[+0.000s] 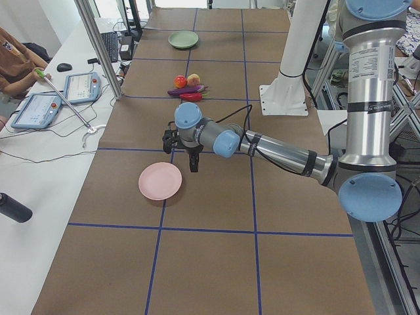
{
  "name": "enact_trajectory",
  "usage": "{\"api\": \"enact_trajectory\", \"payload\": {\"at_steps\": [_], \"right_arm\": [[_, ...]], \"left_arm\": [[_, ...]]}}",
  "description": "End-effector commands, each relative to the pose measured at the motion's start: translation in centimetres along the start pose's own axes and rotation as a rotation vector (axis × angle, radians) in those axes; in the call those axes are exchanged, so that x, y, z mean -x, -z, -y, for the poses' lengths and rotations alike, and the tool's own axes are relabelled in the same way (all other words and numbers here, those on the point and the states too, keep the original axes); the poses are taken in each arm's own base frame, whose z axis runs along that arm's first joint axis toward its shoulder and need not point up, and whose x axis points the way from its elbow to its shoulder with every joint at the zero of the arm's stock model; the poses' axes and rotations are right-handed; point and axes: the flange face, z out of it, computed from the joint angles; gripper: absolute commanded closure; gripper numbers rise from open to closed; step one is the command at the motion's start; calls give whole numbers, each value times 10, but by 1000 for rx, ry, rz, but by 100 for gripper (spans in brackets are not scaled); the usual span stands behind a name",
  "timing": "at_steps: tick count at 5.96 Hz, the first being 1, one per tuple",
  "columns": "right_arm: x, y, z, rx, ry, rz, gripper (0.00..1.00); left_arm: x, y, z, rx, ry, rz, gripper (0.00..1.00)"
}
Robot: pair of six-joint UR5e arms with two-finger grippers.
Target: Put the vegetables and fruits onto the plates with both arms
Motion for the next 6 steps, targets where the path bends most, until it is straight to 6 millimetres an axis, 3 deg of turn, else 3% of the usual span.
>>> {"api": "enact_trajectory", "payload": {"at_steps": [1, 2, 3, 4, 5, 6], "right_arm": [[3, 1, 4, -4, -2, 2, 0], [3, -2, 8, 3, 6, 5, 0], [10, 1, 12, -35, 50, 15, 0], [15, -5, 14, -69, 108, 28, 0], [24, -5, 13, -90, 146, 80, 0], [39, -11, 16, -65, 131, 145, 0]], "left_arm": [[-145, -62, 3, 25, -4, -17, 0], [-230, -108, -2, 41, -22, -3, 0], [-304, -125, 3, 67, -7, 6, 1], [-348, -157, -7, 62, -42, 53, 1], [-392, -205, -12, 73, -72, 94, 1], [-443, -229, 9, 86, -70, 115, 2]]}}
